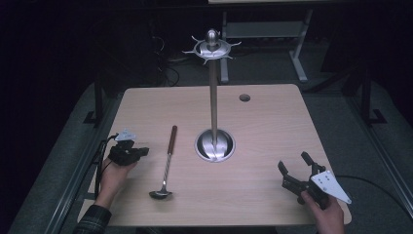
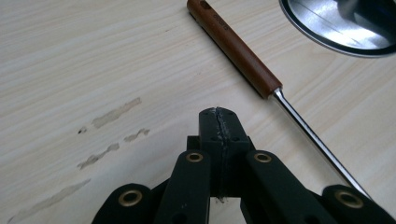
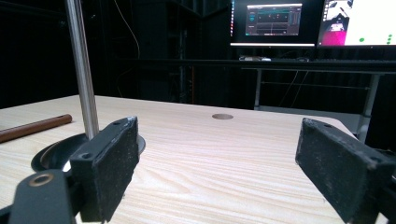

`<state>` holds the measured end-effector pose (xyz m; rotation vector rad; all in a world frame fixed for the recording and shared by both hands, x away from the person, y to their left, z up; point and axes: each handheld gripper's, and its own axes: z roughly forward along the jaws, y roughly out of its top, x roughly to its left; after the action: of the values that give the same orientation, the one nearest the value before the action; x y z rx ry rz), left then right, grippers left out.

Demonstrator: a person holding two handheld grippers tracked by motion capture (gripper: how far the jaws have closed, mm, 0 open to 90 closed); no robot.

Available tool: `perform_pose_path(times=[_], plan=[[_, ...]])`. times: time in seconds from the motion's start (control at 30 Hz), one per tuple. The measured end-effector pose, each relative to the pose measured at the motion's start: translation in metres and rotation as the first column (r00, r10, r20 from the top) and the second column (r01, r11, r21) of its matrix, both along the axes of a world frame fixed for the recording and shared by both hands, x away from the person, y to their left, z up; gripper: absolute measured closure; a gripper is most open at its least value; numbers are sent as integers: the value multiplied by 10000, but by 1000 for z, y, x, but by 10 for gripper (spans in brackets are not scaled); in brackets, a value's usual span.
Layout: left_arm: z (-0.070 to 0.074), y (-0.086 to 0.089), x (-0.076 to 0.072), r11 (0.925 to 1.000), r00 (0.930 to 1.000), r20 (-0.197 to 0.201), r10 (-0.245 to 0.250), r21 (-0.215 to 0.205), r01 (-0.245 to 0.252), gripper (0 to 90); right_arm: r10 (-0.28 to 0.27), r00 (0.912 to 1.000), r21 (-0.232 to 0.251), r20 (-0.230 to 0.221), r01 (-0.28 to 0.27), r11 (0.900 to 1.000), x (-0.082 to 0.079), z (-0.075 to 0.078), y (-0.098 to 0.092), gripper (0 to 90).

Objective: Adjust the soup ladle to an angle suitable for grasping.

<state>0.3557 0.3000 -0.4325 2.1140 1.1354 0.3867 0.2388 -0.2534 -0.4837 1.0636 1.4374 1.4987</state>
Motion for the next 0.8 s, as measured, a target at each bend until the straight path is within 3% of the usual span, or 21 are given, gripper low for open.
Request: perform_pose_path(times=[0.33, 0.47, 0.5, 0.73, 0.8], plan=[[-5, -18, 25, 9999, 9999, -55, -88, -63, 88, 900, -73, 9999, -94, -115, 72, 9999, 1, 0, 0, 130], [-9, -26, 35, 9995, 9999, -48, -128, -279, 127, 900, -124, 9998, -3, -148, 124, 9999, 1, 0, 0, 130], [-10, -28, 38, 9996, 9997, -179, -190, -213, 186, 900, -141, 9998, -5, -154, 141, 9999, 1, 0, 0, 130], [-14, -45, 49, 9993, 9994, -30, -355, -75, 355, 900, -113, 9999, -66, -114, 113, 9999, 1, 0, 0, 130], [-16, -47, 51, 9992, 9991, -150, -396, 24, 397, 900, -108, 9999, -73, -113, 107, 9999, 1, 0, 0, 130]])
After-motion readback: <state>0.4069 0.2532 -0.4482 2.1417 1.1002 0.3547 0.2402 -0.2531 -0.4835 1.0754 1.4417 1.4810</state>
